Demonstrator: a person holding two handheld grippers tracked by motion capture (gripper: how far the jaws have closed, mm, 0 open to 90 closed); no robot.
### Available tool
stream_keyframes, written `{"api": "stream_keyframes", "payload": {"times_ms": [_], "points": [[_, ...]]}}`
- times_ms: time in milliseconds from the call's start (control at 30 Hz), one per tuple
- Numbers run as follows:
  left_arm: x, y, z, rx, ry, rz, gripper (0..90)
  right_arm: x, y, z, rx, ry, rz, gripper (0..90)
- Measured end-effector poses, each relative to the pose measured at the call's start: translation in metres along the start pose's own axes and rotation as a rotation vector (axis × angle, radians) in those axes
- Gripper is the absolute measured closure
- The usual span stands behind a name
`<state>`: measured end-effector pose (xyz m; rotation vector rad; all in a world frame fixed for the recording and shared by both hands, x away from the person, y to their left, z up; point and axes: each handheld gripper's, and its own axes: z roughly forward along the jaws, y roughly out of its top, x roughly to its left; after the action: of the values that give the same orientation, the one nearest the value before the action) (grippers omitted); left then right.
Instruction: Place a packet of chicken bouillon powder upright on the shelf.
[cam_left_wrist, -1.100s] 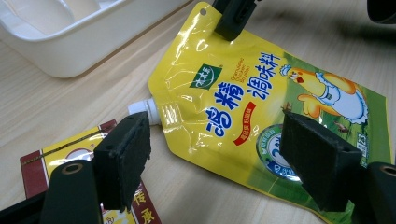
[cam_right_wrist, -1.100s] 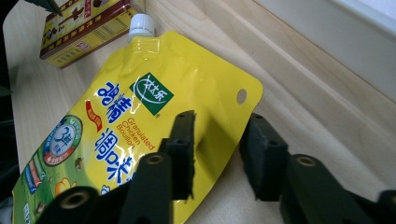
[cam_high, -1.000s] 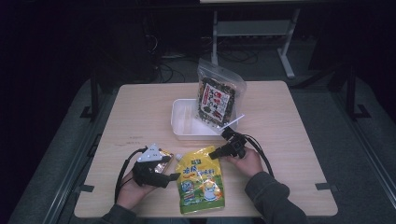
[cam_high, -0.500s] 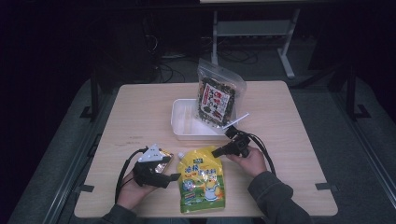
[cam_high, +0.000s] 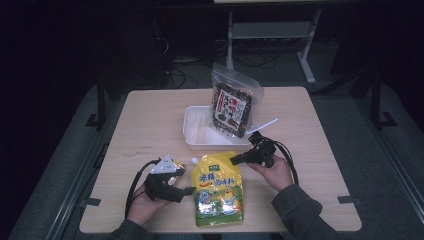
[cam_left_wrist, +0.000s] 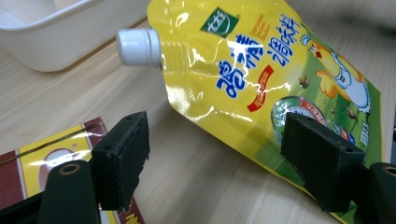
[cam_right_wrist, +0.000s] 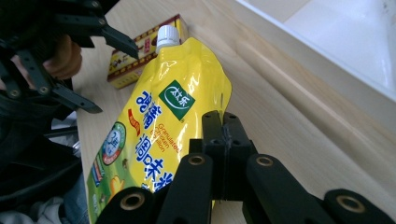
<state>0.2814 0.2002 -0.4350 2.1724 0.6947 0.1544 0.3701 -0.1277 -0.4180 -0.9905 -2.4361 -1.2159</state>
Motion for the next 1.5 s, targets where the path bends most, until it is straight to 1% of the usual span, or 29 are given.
{"api": "stream_keyframes", "payload": {"times_ms": [167,267,433,500,533,633,700,767,800,833,867,933,1033,1133,1233,1300,1367,1400,1433,1500], "points": [[-0.001,0.0,0.005,0.001,-0.033,-0.018,22.5,0.007,0.0,-0.011,-0.034,0.011,-0.007,89.7],[-0.003,0.001,0.009,-0.003,-0.065,-0.026,22.5,0.01,-0.001,-0.015,-0.051,0.018,-0.015,89.7],[-0.002,0.002,0.014,-0.014,-0.14,-0.059,22.4,0.016,0.001,-0.022,-0.074,0.027,-0.032,89.7],[-0.002,0.003,0.016,-0.02,-0.186,-0.073,23.9,0.019,0.003,-0.025,-0.082,0.028,-0.041,89.7],[-0.003,0.003,0.016,-0.021,-0.202,-0.076,25.1,0.02,0.003,-0.026,-0.088,0.032,-0.044,89.7],[-0.004,0.004,0.018,-0.025,-0.245,-0.076,31.4,0.025,0.006,-0.028,-0.095,0.035,-0.057,89.7],[-0.004,0.005,0.019,-0.034,-0.279,-0.08,37.4,0.027,0.007,-0.029,-0.104,0.041,-0.063,89.7],[-0.004,0.005,0.019,-0.043,-0.303,-0.08,44.8,0.029,0.007,-0.03,-0.108,0.045,-0.069,89.7],[-0.003,0.005,0.019,-0.049,-0.321,-0.084,48.9,0.029,0.007,-0.03,-0.11,0.047,-0.069,89.7],[-0.003,0.006,0.018,-0.055,-0.336,-0.087,54.4,0.029,0.007,-0.031,-0.113,0.049,-0.069,89.7],[-0.003,0.006,0.018,-0.061,-0.342,-0.09,58.3,0.029,0.007,-0.032,-0.116,0.05,-0.071,89.7],[-0.002,0.007,0.016,-0.078,-0.366,-0.097,65.1,0.03,0.007,-0.033,-0.122,0.058,-0.071,89.7],[0.0,0.008,0.013,-0.093,-0.388,-0.109,72.3,0.031,0.007,-0.036,-0.135,0.07,-0.074,89.7],[0.001,0.009,0.01,-0.11,-0.408,-0.116,78.2,0.035,0.009,-0.04,-0.137,0.071,-0.094,89.7],[0.001,0.012,0.006,-0.122,-0.406,-0.1,82.9,0.04,0.013,-0.043,-0.133,0.067,-0.129,89.4],[0.001,0.013,0.003,-0.127,-0.399,-0.091,84.2,0.042,0.016,-0.046,-0.122,0.075,-0.145,88.3],[0.001,0.013,0.002,-0.132,-0.402,-0.086,85.1,0.045,0.02,-0.047,-0.106,0.072,-0.169,83.6],[0.001,0.013,0.001,-0.134,-0.404,-0.085,85.4,0.046,0.022,-0.048,-0.098,0.074,-0.172,81.1],[0.001,0.013,0.001,-0.134,-0.404,-0.081,85.7,0.047,0.025,-0.049,-0.093,0.088,-0.177,78.8],[0.0,0.015,0.0,-0.13,-0.403,-0.065,86.0,0.049,0.031,-0.05,-0.085,0.101,-0.19,73.0]]}}
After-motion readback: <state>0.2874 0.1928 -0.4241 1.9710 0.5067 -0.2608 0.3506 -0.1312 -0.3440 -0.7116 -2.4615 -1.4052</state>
